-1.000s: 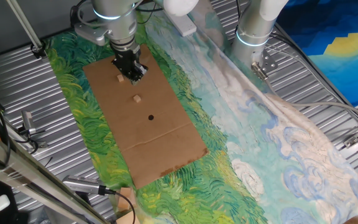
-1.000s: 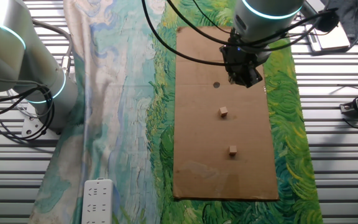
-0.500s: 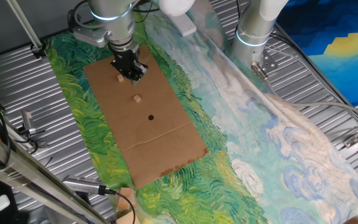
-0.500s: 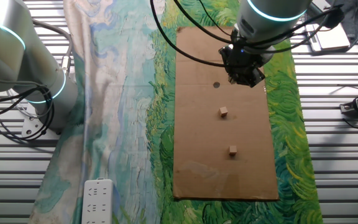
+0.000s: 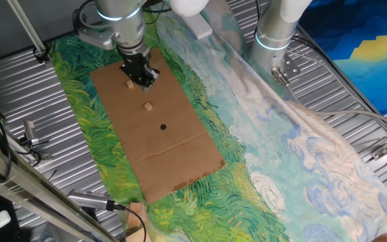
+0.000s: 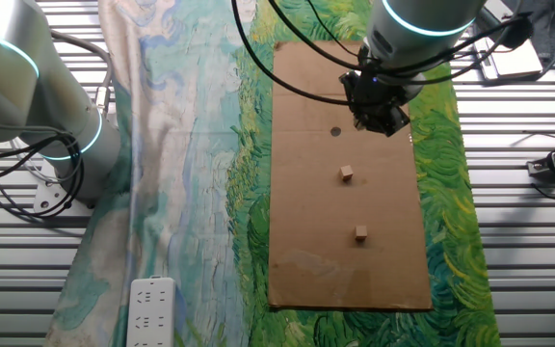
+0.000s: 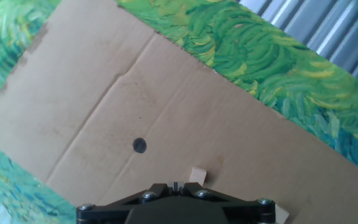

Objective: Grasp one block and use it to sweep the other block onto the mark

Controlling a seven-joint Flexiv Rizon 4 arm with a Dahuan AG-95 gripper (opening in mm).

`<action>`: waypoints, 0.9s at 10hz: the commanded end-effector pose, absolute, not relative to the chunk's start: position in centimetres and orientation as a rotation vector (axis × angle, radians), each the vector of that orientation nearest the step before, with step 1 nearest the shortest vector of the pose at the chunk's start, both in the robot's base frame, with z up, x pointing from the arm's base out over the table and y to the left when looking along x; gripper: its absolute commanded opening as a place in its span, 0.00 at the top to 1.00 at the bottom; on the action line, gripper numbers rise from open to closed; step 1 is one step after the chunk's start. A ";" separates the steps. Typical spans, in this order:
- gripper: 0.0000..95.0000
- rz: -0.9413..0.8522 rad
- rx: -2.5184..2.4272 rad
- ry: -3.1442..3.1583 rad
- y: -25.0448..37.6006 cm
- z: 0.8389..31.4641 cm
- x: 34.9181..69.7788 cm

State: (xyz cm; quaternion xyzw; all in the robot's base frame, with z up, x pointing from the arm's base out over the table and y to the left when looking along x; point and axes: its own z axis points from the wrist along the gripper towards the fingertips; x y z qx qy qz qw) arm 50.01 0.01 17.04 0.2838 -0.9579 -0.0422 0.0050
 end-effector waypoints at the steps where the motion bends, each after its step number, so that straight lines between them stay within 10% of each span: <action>1: 1.00 -0.124 0.818 -3.017 0.0 17.0 50.0; 9: 1.00 -0.124 0.747 -3.010 0.0 17.0 50.0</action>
